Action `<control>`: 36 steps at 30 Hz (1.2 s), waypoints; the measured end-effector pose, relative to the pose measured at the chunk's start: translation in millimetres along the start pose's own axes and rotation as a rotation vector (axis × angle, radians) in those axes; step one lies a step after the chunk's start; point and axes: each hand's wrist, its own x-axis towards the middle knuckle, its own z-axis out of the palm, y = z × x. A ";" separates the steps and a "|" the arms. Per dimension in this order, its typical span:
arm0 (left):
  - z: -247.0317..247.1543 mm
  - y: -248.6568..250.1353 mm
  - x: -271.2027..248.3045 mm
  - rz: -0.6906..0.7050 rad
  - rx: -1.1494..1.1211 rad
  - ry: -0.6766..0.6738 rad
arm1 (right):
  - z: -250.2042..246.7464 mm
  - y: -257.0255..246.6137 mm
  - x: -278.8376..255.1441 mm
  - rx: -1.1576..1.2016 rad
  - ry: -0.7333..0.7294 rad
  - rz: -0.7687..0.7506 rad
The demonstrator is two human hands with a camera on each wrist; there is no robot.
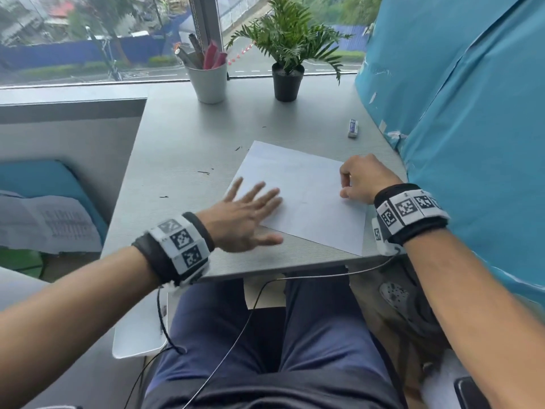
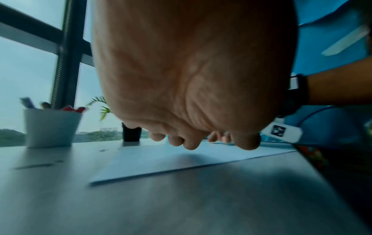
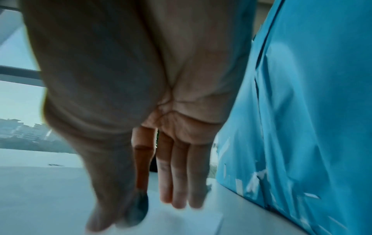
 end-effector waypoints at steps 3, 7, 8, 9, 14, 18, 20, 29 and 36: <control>11.6 16.5 6.5 0.068 0.001 -0.021 | 1.8 -21.7 -7.6 0.093 0.105 -0.088; 12.5 14.5 16.0 0.163 0.011 -0.011 | 21.2 -31.2 -12.4 0.070 0.000 -0.110; 11.8 10.2 17.3 0.176 0.016 -0.014 | 23.9 -28.3 -13.3 0.051 -0.029 -0.100; 11.0 4.7 17.6 0.177 0.019 -0.017 | 25.5 -24.0 -14.7 0.027 -0.055 -0.087; 9.0 -39.7 13.4 0.051 -0.038 -0.022 | 27.5 0.9 -30.6 -0.152 -0.108 0.018; 10.4 -79.0 4.3 -0.170 -0.054 -0.022 | 27.7 4.2 -38.6 -0.249 -0.082 0.109; 9.4 -85.8 0.8 -0.278 -0.034 -0.031 | 26.7 2.6 -42.1 -0.268 -0.046 0.163; 5.1 -22.3 19.9 0.057 -0.080 0.015 | 41.3 -4.8 -53.6 -0.075 0.084 0.109; 0.8 -45.2 26.6 0.039 -0.113 -0.036 | 81.0 6.6 -62.6 0.102 0.065 0.059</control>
